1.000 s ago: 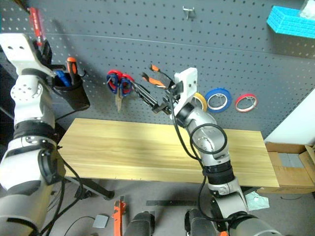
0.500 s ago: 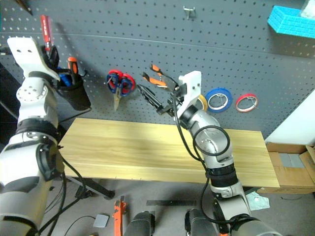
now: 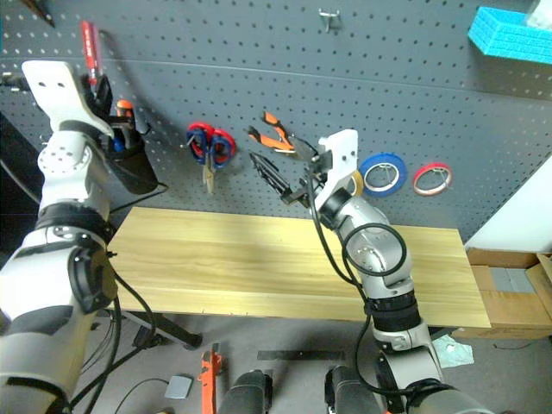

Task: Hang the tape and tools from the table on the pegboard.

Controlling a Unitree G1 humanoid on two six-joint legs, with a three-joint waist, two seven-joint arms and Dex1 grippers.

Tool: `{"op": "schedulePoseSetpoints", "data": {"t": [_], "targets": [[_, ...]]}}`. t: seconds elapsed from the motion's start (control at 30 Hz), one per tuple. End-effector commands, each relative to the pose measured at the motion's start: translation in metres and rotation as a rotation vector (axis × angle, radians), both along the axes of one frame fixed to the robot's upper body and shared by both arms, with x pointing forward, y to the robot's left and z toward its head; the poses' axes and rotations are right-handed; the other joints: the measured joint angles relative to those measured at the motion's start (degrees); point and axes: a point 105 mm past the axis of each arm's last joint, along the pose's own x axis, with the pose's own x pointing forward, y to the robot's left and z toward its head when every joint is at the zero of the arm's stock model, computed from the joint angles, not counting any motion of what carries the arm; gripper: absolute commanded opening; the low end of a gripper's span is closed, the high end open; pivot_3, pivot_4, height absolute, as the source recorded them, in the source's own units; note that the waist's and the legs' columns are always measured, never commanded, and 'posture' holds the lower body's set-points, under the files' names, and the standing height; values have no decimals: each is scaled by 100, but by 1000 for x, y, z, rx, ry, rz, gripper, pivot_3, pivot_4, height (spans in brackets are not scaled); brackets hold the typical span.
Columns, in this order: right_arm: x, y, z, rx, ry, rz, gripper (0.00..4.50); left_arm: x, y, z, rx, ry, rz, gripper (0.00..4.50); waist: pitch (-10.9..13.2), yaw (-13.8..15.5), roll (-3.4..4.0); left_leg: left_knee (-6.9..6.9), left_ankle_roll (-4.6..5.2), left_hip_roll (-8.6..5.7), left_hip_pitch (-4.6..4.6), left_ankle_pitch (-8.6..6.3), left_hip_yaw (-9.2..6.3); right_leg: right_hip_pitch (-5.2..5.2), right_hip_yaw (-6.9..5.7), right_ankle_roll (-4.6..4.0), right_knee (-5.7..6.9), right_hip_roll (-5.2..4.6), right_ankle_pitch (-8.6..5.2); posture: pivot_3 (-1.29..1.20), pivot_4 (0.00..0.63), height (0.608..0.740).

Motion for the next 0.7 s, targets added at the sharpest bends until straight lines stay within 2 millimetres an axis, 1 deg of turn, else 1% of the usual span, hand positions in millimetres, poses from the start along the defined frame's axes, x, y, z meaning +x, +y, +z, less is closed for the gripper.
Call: {"op": "schedulePoseSetpoints", "data": {"t": [0.03,0.33,0.53,0.6,0.7], "targets": [[-7,-4,16,35,-56,-13,4500,-6,-1,17,9,-80,-8,731,4,0,4,0,0,0,0,0,-1,0,0,1,0,0,0,71,180,740],[-8,-11,10,36,-35,-42,4500,-12,8,-12,-14,-68,11,731,30,-3,29,0,0,3,1,0,-3,0,-1,1,1,0,-1,72,199,740],[-10,-9,8,35,-30,-41,4500,-22,13,-20,-17,-79,26,731,50,-2,36,0,1,3,0,0,-3,1,2,1,-2,0,-1,74,200,740],[-9,-9,9,33,-32,-39,4500,-28,13,-21,-10,-88,26,731,53,-4,37,-1,1,3,0,0,-5,1,1,1,-1,0,-1,73,200,740],[-8,-10,9,26,-34,-38,4500,-46,10,-21,0,-106,21,731,57,-24,44,-2,1,6,1,0,-3,1,5,-1,-2,-1,-1,77,201,740]]}}
